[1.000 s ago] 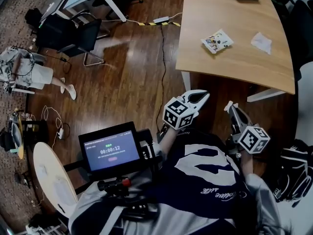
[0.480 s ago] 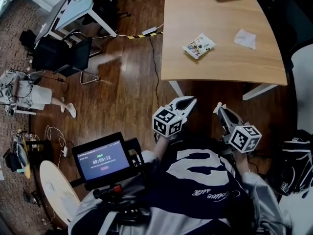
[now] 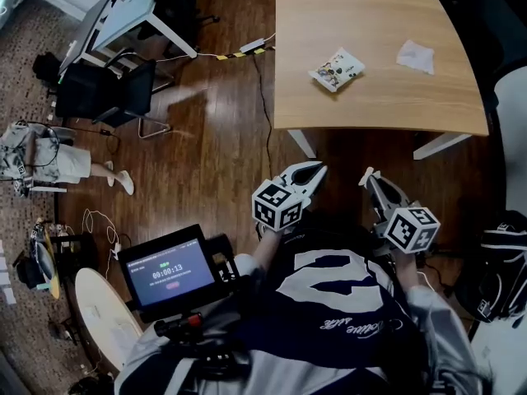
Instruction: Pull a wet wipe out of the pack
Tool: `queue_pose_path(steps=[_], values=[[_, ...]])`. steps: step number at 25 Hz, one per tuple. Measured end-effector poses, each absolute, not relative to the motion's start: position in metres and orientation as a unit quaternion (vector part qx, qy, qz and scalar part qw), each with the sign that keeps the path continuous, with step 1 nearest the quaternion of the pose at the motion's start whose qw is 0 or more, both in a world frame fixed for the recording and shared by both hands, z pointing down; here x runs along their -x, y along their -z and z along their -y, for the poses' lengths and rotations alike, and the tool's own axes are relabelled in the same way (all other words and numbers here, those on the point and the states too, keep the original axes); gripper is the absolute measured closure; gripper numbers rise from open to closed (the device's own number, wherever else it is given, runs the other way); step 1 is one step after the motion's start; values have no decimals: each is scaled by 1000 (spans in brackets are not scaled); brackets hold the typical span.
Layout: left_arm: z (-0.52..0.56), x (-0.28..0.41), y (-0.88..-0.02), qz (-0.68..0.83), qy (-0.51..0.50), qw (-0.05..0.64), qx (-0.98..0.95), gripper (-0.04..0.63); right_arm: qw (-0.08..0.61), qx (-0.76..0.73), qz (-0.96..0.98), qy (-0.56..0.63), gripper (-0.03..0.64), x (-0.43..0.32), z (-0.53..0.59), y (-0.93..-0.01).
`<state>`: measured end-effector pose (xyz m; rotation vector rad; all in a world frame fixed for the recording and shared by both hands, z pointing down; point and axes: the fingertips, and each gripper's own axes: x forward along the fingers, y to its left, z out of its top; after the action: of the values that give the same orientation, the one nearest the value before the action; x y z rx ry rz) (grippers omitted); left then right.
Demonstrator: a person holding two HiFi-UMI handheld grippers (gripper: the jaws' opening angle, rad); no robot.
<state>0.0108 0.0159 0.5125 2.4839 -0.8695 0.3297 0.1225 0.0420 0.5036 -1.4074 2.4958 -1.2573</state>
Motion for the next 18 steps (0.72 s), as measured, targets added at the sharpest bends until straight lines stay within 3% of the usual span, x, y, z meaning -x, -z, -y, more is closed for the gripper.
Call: queue_pose_path(steps=[18], values=[[-26, 23, -507, 312, -116, 235, -913, 594, 0, 455, -803, 385, 598, -87, -49, -503]])
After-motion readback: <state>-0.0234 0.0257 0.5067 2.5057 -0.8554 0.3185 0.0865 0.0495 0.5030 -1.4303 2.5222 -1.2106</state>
